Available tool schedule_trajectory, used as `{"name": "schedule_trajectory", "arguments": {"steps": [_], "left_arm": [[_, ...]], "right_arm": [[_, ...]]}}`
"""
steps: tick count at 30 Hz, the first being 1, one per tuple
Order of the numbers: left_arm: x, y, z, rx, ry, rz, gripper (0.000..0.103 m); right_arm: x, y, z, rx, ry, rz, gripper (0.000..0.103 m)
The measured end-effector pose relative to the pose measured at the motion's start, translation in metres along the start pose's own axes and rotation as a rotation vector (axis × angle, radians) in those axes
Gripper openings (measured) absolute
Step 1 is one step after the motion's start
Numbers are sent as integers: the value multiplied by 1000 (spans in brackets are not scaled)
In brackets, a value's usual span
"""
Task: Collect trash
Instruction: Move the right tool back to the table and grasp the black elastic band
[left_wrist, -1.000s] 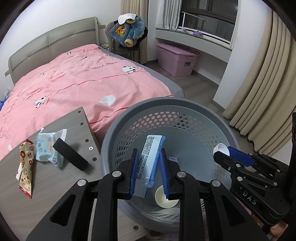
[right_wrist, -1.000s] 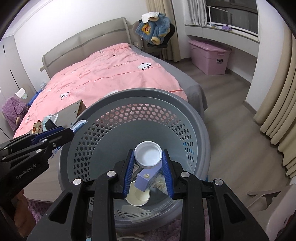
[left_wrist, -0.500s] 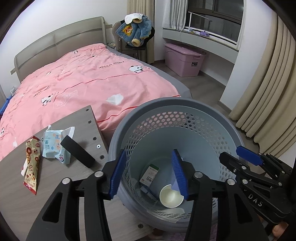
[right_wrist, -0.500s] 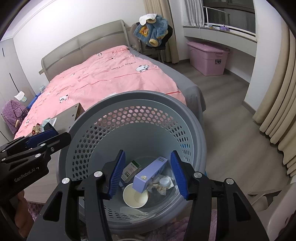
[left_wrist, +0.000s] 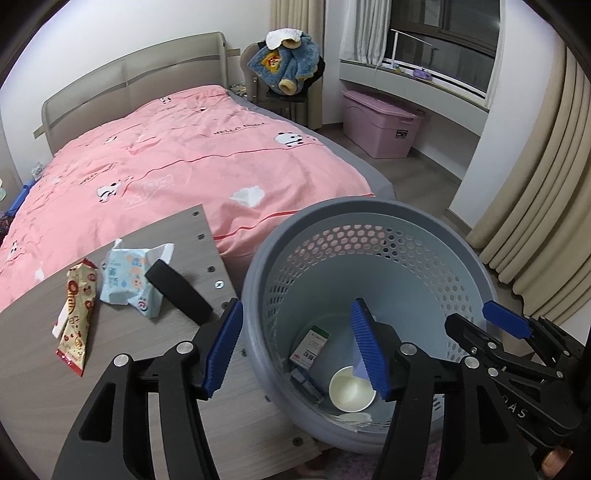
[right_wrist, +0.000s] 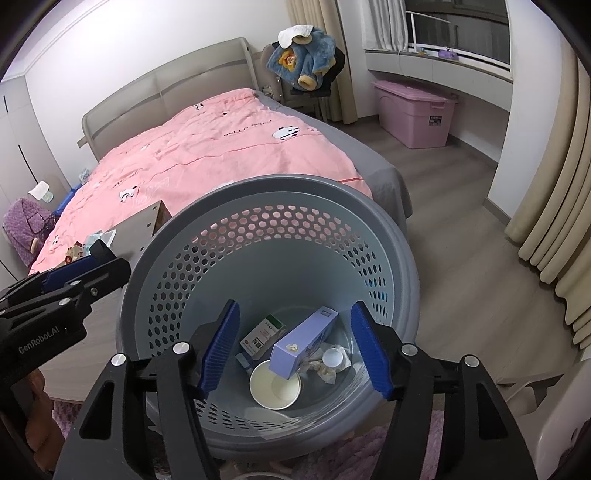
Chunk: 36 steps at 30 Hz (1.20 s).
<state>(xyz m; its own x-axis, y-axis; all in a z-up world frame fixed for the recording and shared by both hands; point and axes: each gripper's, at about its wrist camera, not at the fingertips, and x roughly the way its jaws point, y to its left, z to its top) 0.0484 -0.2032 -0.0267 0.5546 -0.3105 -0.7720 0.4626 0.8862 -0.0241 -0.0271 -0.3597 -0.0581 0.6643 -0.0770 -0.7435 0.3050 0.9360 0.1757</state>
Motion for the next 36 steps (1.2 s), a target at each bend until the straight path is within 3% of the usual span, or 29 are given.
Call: {"name": "schedule_trajectory", "arguments": {"steps": [11,24,36], "left_arm": [[-14,27,-11,-53,-23,36,66],[-29,89,-32,-152,-39,108,72],[-40,161,-55,-264,-48,219,73]], "right_arm": [[-6,21,-4,-32,-11,9,73],[-8,72,-1,-103,-30,47,95],[4,129,3,-192,-23,103,97]]}}
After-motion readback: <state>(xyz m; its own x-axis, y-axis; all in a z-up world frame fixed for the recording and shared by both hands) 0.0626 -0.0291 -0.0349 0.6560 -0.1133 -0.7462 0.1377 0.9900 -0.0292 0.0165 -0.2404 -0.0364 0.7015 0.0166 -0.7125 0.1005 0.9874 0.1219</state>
